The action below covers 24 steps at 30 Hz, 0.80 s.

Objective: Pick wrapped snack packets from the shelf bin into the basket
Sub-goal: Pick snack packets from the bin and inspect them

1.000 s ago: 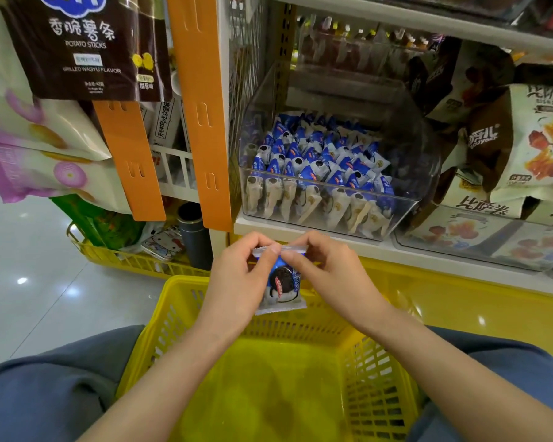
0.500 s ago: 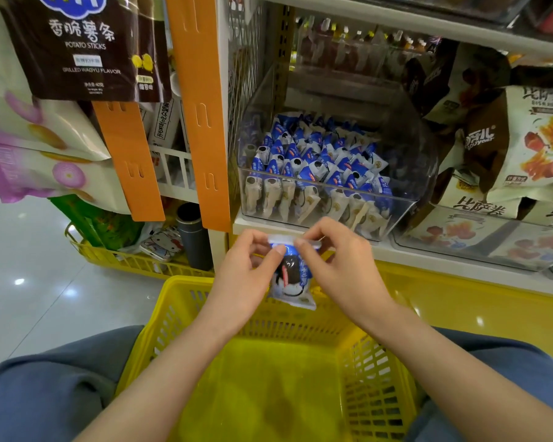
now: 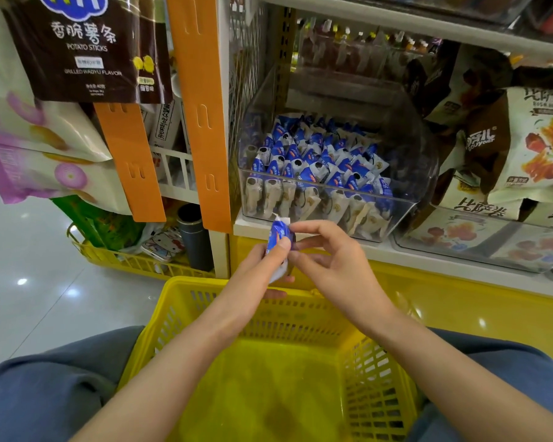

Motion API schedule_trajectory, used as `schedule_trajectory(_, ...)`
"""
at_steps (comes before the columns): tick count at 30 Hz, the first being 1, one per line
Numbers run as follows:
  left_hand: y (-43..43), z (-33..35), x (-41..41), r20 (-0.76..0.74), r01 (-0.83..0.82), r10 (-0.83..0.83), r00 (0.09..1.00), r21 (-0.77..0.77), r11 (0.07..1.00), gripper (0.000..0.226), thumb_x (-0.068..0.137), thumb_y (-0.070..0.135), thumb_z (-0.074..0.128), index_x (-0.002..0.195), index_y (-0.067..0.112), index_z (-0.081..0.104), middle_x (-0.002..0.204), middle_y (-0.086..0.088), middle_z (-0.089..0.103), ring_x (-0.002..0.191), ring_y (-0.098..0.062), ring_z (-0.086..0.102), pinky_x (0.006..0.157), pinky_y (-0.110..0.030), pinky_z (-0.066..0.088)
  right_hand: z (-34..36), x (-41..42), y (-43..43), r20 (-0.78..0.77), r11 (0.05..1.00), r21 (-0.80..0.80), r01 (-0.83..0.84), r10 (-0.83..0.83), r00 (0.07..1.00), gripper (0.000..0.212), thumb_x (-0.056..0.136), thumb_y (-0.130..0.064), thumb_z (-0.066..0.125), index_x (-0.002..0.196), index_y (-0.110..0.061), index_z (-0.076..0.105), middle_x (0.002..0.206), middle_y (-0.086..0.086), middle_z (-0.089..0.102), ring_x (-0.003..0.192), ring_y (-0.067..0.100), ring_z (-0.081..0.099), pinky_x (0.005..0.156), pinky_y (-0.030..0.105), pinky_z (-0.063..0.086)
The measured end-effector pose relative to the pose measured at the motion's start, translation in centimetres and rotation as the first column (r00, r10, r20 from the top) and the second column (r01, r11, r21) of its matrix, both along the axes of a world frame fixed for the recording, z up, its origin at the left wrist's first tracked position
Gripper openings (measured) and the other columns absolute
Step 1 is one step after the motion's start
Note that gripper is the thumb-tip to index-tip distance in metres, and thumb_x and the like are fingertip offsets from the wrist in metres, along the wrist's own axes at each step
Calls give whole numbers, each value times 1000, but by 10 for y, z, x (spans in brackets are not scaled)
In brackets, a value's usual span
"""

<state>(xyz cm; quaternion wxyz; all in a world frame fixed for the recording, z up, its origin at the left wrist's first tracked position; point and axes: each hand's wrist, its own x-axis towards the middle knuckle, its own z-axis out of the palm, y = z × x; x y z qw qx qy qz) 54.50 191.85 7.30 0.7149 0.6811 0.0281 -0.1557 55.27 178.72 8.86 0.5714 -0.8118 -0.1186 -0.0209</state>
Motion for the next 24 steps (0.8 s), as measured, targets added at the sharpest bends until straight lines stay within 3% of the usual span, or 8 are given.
schedule_trajectory(3, -3, -1, 0, 7, -27, 27, 1000, -21, 999, 40, 95, 43, 37, 127, 25, 51, 117, 1, 64, 101, -15, 64, 92, -41, 50, -1, -1, 0, 39, 994, -105, 28, -25, 999, 32, 83, -12, 66, 114, -18, 59, 115, -3, 57, 99, 4, 59, 82, 21, 52)
schedule_trajectory(6, -3, -2, 2, -8, -52, 52, 999, -32, 998, 35, 98, 38, 32, 116, 24, 59, 111, -1, 67, 100, -13, 63, 89, -37, 50, -3, -1, 1, -33, 994, -101, 36, -40, 999, 46, 83, -20, 67, 124, -20, 48, 120, -10, 54, 104, 2, 55, 87, 25, 51)
schedule_trajectory(8, -2, -2, 4, -11, -53, 53, 999, -33, 998, 34, 98, 37, 33, 100, 24, 64, 101, -3, 70, 91, -11, 65, 83, -32, 51, -3, 0, 2, -140, 997, -72, 28, -37, 989, 56, 83, -24, 67, 131, -19, 39, 117, -14, 51, 102, 0, 55, 83, 18, 50)
schedule_trajectory(10, 0, -2, 4, 17, -56, 56, 998, 1, 998, 34, 98, 36, 33, 96, 24, 64, 95, -3, 70, 88, -13, 65, 78, -28, 51, -3, 1, 2, -227, 1000, -10, 10, -12, 974, 55, 83, -24, 67, 130, -21, 39, 109, -17, 54, 96, 1, 57, 75, 13, 50)
schedule_trajectory(13, 3, -3, 4, 151, -127, 113, 982, 86, 988, 29, 99, 29, 34, 106, 17, 59, 96, -5, 67, 77, -15, 64, 67, -28, 54, -2, 0, 3, -186, 997, 47, 61, -51, 981, 54, 80, -15, 70, 126, -19, 41, 102, -15, 59, 87, 0, 61, 74, 12, 50)
schedule_trajectory(16, 7, -2, 5, 216, -176, 159, 963, 62, 982, 23, 99, 25, 36, 101, 14, 56, 94, -7, 65, 69, -19, 65, 57, -27, 56, -1, -1, 5, -148, 991, 77, 112, -99, 984, 60, 77, -13, 72, 126, -20, 38, 100, -12, 59, 80, -5, 61, 73, 11, 50)
schedule_trajectory(20, 8, 2, 2, 223, -111, 108, 969, 0, 994, 19, 95, 24, 44, 108, 22, 59, 101, 5, 65, 82, -5, 66, 62, -23, 55, 1, 1, 4, -297, 966, 207, 155, -88, 951, 54, 84, -13, 65, 131, -9, 40, 111, 4, 62, 95, 18, 64, 78, 27, 54)
schedule_trajectory(24, 8, 4, 3, 252, -90, 79, 965, 33, 995, 22, 95, 26, 45, 114, 28, 57, 100, 5, 67, 82, -10, 66, 63, -21, 53, 5, 0, 3, -364, 910, 381, 165, -16, 931, 30, 95, -18, 47, 123, -9, 52, 106, 8, 68, 84, 9, 65, 62, 18, 54)
